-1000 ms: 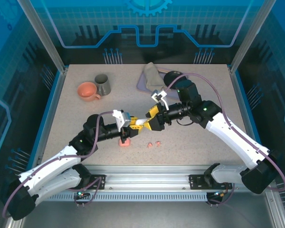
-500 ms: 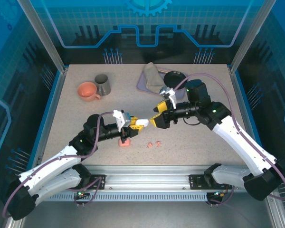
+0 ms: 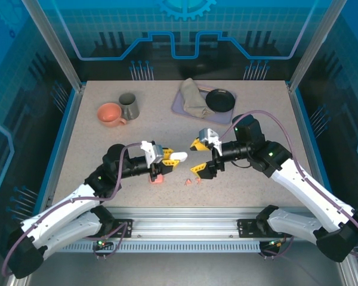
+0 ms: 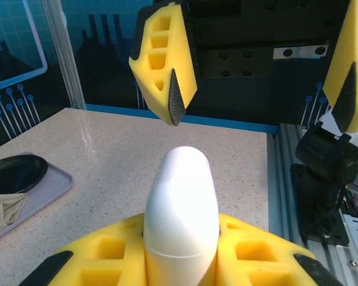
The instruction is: Insert the wireless bluetooth earbuds into the charging case
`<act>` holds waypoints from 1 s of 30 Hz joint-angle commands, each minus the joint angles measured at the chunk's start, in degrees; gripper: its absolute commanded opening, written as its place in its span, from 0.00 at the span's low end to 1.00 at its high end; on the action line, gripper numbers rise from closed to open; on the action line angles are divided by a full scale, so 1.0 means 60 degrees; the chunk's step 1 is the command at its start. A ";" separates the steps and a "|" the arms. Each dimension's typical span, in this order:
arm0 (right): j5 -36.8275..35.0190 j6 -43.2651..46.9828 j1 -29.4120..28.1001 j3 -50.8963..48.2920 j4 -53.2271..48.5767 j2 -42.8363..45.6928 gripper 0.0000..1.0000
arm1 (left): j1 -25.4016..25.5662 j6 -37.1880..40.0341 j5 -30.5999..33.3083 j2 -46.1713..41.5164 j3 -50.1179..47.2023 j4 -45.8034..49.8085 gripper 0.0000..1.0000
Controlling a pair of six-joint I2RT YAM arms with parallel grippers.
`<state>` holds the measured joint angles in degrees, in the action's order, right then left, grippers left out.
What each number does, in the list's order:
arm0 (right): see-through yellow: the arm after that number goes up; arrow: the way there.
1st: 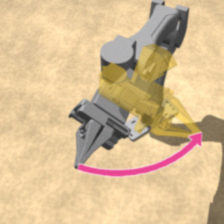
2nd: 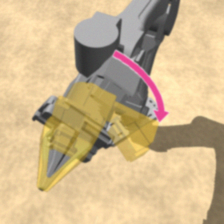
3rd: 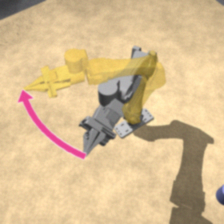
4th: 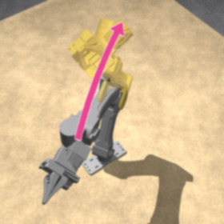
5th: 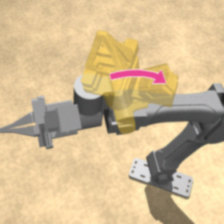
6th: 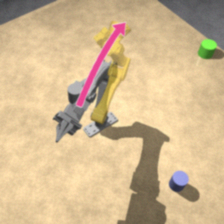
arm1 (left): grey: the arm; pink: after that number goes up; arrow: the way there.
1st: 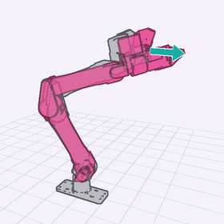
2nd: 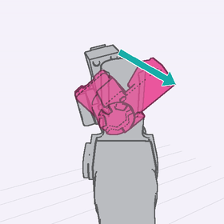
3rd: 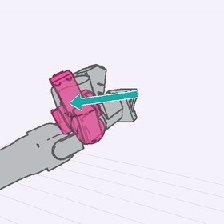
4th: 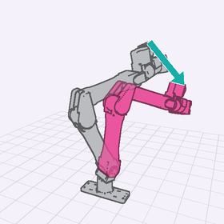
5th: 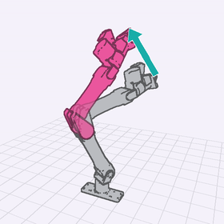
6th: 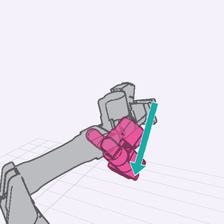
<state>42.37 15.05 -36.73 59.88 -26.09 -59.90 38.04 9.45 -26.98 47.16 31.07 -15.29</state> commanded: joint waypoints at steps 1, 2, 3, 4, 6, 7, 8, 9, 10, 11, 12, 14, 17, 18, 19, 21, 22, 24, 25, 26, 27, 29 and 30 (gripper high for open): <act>-0.0094 0.0938 -0.0333 0.0006 0.0207 -0.0138 0.79 | 0.0045 0.0267 -0.0479 -0.0125 0.0423 0.0060 0.00; -0.0112 0.0959 -0.0372 0.0050 0.0185 -0.0219 0.76 | 0.0046 0.0270 -0.0489 -0.0123 0.0432 0.0072 0.00; -0.0129 0.0953 -0.0409 0.0148 0.0160 -0.0330 0.74 | 0.0024 0.0270 -0.0491 -0.0150 0.0432 0.0086 0.00; -0.0137 0.0952 -0.0426 0.0224 0.0090 -0.0439 0.71 | 0.0038 0.0268 -0.0509 -0.0146 0.0432 0.0059 0.00; -0.0169 0.0954 -0.0523 0.0317 0.0034 -0.0635 0.70 | 0.0045 0.0269 -0.0524 -0.0140 0.0446 0.0043 0.00; -0.0209 0.0952 -0.0561 0.0338 0.0041 -0.0710 0.67 | 0.0034 0.0241 -0.0550 -0.0140 0.0447 0.0029 0.00; -0.0254 0.0915 -0.0586 0.0337 0.0068 -0.0771 0.66 | 0.0035 0.0240 -0.0579 -0.0150 0.0447 0.0027 0.00; -0.0269 0.0880 -0.0597 0.0357 0.0120 -0.0825 0.64 | 0.0046 0.0226 -0.0600 -0.0127 0.0454 0.0015 0.00; -0.0272 0.0834 -0.0591 0.0361 0.0197 -0.0855 0.62 | 0.0039 0.0213 -0.0604 -0.0114 0.0461 0.0014 0.00; -0.0293 0.0782 -0.0607 0.0344 0.0255 -0.0870 0.62 | 0.0038 0.0212 -0.0608 -0.0111 0.0469 0.0013 0.00; -0.0326 0.0757 -0.0610 0.0324 0.0316 -0.0884 0.61 | 0.0044 0.0204 -0.0620 -0.0118 0.0476 0.0025 0.00; -0.0389 0.0731 -0.0603 0.0298 0.0378 -0.0886 0.57 | 0.0043 0.0211 -0.0603 -0.0100 0.0475 0.0025 0.00; -0.0427 0.0732 -0.0616 0.0240 0.0378 -0.0896 0.56 | 0.0038 0.0210 -0.0609 -0.0103 0.0475 0.0016 0.00; -0.0437 0.0716 -0.0602 0.0209 0.0379 -0.0905 0.55 | 0.0045 0.0204 -0.0627 -0.0082 0.0476 0.0010 0.00; -0.0453 0.0696 -0.0607 0.0174 0.0410 -0.0936 0.55 | 0.0044 0.0192 -0.0641 -0.0088 0.0476 -0.0010 0.00; -0.0441 0.0650 -0.0602 0.0152 0.0423 -0.1015 0.53 | 0.0029 0.0183 -0.0646 -0.0083 0.0473 -0.0033 0.00; -0.0441 0.0635 -0.0611 0.0157 0.0415 -0.1067 0.52 | 0.0043 0.0182 -0.0658 -0.0084 0.0461 -0.0052 0.00; -0.0426 0.0613 -0.0616 0.0181 0.0408 -0.1132 0.51 | 0.0046 0.0182 -0.0661 -0.0079 0.0476 -0.0042 0.00; -0.0426 0.0616 -0.0609 0.0187 0.0428 -0.1138 0.51 | 0.0038 0.0189 -0.0659 -0.0075 0.0474 -0.0044 0.00; -0.0436 0.0627 -0.0602 0.0187 0.0430 -0.1163 0.51 | 0.0039 0.0196 -0.0662 -0.0070 0.0476 -0.0032 0.00; -0.0440 0.0642 -0.0612 0.0187 0.0418 -0.1178 0.51 | 0.0034 0.0197 -0.0664 -0.0070 0.0473 -0.0030 0.00; -0.0454 0.0643 -0.0614 0.0187 0.0394 -0.1210 0.49 | 0.0037 0.0211 -0.0682 -0.0063 0.0491 -0.0023 0.00; -0.0455 0.0644 -0.0605 0.0208 0.0371 -0.1232 0.48 | 0.0035 0.0212 -0.0686 -0.0052 0.0492 -0.0029 0.00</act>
<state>39.38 19.31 -39.51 60.45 -23.92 -66.78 38.04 9.56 -29.63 47.13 31.51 -13.43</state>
